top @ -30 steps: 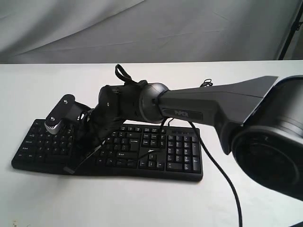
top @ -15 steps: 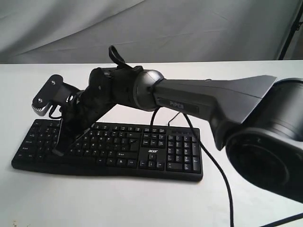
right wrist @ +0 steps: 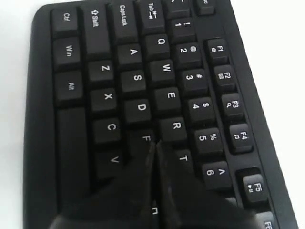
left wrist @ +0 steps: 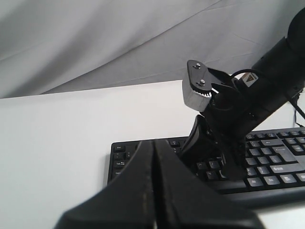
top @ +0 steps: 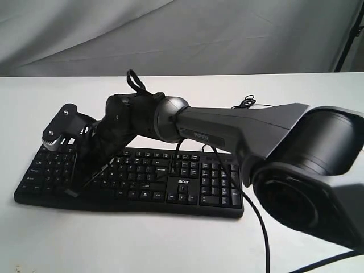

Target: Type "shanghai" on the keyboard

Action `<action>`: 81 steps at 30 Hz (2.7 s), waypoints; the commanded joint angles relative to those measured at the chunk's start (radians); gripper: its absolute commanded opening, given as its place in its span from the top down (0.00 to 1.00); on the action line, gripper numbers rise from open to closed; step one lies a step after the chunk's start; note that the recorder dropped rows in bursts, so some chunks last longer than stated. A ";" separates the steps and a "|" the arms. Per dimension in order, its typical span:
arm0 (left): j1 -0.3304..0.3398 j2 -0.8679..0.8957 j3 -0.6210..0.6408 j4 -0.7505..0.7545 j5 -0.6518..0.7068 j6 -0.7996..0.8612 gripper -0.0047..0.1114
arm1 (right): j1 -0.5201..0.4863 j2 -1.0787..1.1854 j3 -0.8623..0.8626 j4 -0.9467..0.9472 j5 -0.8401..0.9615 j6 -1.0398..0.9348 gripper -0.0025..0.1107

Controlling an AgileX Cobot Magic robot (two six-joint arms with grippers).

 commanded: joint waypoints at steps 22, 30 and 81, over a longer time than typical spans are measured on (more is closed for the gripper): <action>-0.004 -0.003 0.004 0.001 -0.005 0.000 0.96 | -0.002 -0.038 -0.007 -0.142 0.080 0.095 0.98; -0.004 -0.003 0.004 0.001 -0.005 0.000 0.96 | -0.002 -0.037 -0.007 -0.140 0.092 0.103 0.98; -0.004 -0.003 0.004 0.001 -0.005 0.000 0.96 | 0.064 0.258 -0.610 -0.062 0.200 0.135 0.98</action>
